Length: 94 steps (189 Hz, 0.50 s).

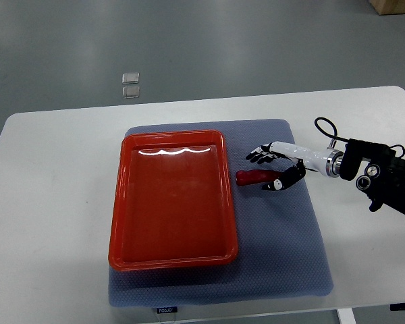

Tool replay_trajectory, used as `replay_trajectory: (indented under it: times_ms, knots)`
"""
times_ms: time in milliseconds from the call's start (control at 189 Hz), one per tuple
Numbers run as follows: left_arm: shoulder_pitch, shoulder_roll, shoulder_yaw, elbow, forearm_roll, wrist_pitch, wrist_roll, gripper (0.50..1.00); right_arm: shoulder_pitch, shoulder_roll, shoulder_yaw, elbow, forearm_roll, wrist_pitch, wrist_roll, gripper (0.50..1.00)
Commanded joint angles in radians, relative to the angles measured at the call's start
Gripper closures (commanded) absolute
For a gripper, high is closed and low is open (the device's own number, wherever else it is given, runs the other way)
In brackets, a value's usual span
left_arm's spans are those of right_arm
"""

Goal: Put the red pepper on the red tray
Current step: 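Close the right hand fingers around the red pepper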

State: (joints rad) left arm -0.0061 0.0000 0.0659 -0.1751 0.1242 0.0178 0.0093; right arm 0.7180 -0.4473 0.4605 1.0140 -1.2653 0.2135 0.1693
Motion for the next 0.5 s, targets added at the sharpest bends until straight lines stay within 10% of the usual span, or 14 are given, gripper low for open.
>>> replay_trajectory:
  times_ms: [0,492]
  knots:
    - [0.0,0.0,0.0,0.0,-0.001,-0.001,0.0,0.5,0.0,0.002,-0.008,0.0,-0.002,-0.006,0.002,0.705]
    - [0.0,0.0,0.002,-0.001,0.0,-0.002,0.0,0.5,0.0,0.004,-0.016,-0.003,-0.019,-0.014,0.009,0.803]
